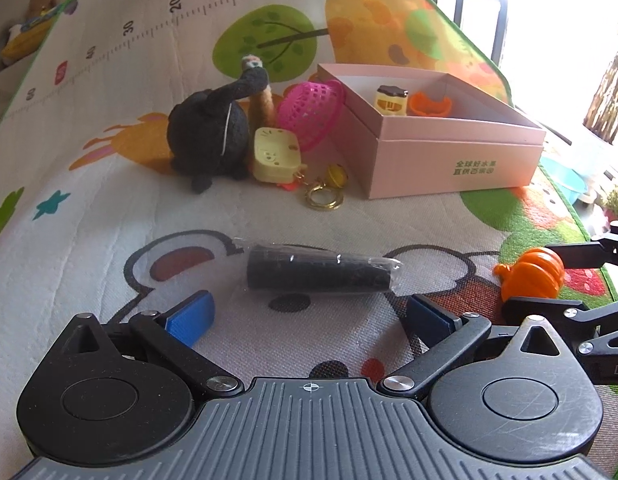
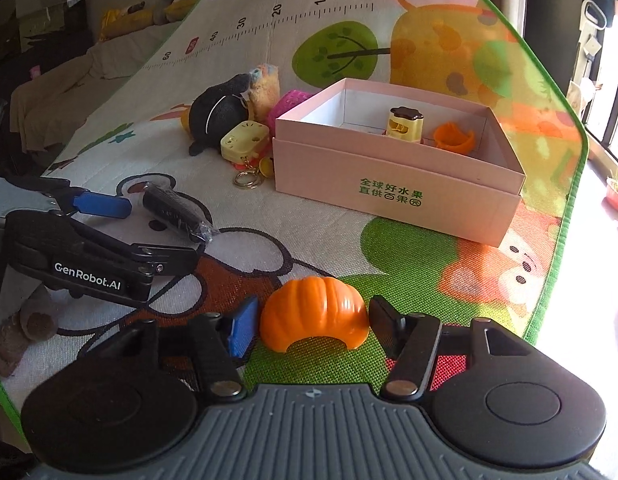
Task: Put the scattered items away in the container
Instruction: 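Lift the black tube with the left gripper while the right holds the orange shell, then lower the black tube and orange shell into the pink box, open both grippers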
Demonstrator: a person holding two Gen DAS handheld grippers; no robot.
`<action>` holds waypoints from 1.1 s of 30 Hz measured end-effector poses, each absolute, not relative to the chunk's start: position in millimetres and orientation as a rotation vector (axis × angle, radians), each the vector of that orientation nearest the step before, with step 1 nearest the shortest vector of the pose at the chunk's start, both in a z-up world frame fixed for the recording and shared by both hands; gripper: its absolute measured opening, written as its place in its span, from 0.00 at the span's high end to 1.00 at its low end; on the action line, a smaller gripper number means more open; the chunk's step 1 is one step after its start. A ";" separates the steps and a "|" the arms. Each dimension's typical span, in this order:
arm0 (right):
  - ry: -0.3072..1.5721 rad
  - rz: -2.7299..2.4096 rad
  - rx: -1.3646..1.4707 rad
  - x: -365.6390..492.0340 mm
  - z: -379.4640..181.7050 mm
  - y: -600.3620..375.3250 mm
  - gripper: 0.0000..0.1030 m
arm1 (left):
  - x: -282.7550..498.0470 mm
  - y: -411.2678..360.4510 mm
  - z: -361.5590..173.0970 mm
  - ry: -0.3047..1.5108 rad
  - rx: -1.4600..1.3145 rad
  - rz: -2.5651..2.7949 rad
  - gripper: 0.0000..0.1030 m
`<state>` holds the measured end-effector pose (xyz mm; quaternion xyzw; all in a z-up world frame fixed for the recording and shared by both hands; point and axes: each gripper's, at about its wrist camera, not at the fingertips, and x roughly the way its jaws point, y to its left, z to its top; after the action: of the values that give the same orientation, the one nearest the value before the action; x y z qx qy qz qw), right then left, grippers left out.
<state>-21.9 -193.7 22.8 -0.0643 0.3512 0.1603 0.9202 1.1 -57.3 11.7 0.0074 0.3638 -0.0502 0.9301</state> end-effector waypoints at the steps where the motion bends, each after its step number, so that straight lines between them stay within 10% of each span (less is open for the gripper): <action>1: 0.718 0.326 -0.130 -23.3 23.1 -194.4 0.41 | 1.3 -57.5 11.8 0.748 0.020 -0.105 0.00; 33: 0.722 0.303 -0.080 -50.4 34.3 -222.4 0.41 | 2.1 -76.4 23.0 0.721 0.134 -0.171 0.13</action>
<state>-50.4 -222.4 34.3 -0.0390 0.3517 0.1478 0.9236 2.1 -76.4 23.0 0.0654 0.3518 -0.0835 0.9300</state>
